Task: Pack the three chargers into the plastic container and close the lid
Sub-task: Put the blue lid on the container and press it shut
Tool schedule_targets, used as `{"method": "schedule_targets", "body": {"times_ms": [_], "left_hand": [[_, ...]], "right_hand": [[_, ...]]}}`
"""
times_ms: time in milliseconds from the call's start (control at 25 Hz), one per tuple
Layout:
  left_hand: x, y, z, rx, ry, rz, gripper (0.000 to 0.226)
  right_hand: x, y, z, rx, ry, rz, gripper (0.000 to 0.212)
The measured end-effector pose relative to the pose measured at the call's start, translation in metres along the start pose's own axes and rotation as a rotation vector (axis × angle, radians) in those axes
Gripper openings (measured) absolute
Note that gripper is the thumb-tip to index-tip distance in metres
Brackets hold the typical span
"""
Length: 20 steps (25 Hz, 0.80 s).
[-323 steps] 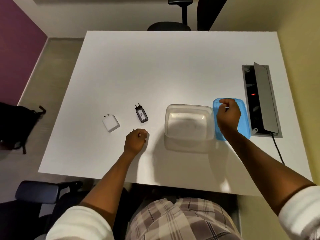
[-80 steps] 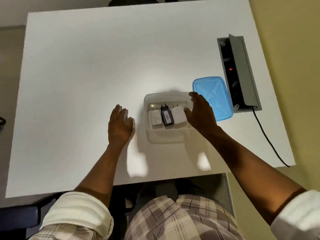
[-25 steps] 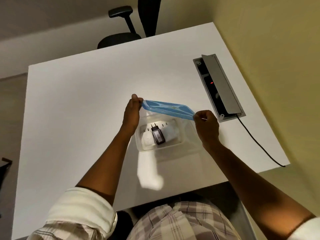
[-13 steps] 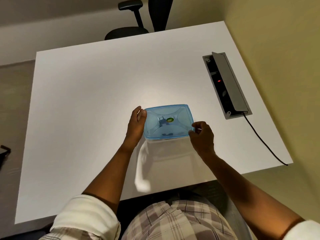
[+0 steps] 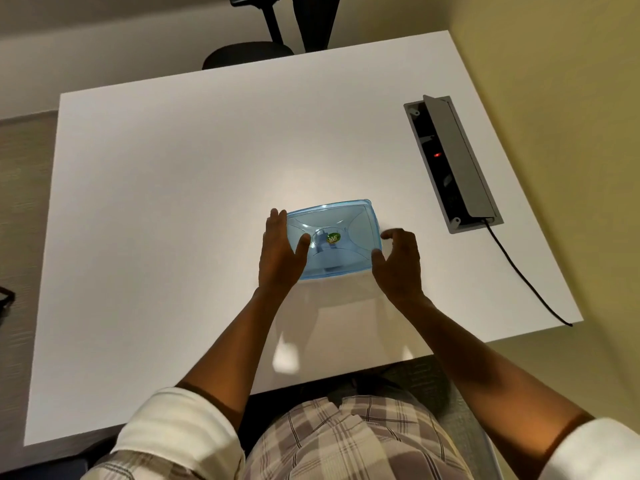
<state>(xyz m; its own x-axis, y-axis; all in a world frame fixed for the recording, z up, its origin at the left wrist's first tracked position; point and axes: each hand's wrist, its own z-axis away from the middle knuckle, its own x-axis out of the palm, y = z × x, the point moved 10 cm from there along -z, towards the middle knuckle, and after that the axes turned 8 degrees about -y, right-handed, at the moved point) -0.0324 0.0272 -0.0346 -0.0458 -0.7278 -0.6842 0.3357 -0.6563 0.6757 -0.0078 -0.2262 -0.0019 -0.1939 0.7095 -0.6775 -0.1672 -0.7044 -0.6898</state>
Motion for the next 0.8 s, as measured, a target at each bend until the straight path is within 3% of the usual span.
{"method": "schedule_targets", "body": {"times_ms": [280,800], "left_hand": [[0.012,-0.009,-0.008,-0.202,0.015,0.082,0.073],[0.012,-0.014,-0.016,-0.207,-0.029,0.082,0.074]], "right_hand": [[0.022,-0.018,-0.048,0.06,-0.139,0.065,0.045],[0.012,-0.01,-0.038,0.02,-0.07,-0.067,0.04]]}}
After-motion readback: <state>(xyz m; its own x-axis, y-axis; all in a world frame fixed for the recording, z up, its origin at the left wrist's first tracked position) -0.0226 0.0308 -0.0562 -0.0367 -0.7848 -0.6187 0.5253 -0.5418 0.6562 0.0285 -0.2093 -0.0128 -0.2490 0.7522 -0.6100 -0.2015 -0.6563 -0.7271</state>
